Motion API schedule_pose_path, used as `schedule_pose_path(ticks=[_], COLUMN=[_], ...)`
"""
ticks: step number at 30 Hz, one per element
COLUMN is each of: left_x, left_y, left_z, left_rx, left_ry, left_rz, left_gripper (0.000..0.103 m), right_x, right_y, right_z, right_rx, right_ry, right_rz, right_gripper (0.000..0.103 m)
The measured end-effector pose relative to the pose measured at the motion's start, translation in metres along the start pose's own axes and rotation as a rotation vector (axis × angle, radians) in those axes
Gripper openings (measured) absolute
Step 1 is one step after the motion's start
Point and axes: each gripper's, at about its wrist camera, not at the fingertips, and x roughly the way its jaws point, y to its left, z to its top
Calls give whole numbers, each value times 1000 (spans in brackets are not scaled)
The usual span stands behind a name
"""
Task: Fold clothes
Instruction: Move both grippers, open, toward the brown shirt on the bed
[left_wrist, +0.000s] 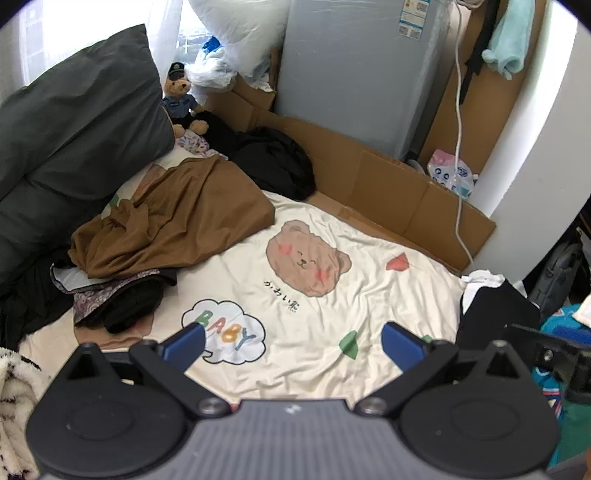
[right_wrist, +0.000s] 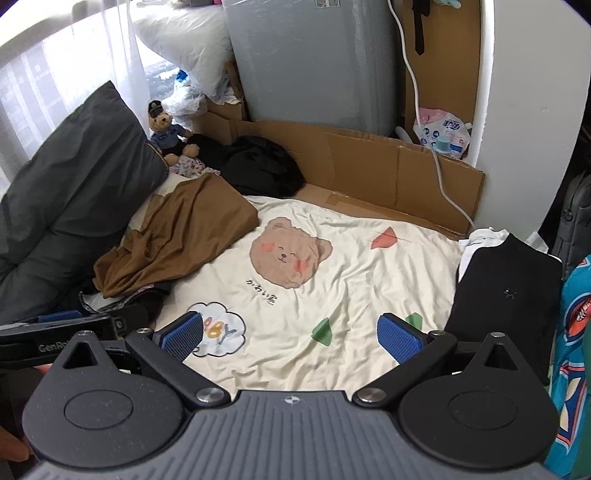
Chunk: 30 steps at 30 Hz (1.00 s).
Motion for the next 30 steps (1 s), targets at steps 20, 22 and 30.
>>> schedule_pose_path(ticks=[20,22,30], left_x=[2,3,3], left_y=[0,-1,1], left_z=[-3,-3,-3], left_rx=[-11,-12,-14], left_ry=[18,21,25], left_rz=[-22,-23,-23], left_gripper=[103,103,103], right_x=[1,1,1], right_y=[0,-1,-3], right_z=[-6,-6,-7], right_rx=[-3,-4,-16], right_ry=[10,13,6], right_rz=[-24,-24,-28], right_gripper=[103,103,103])
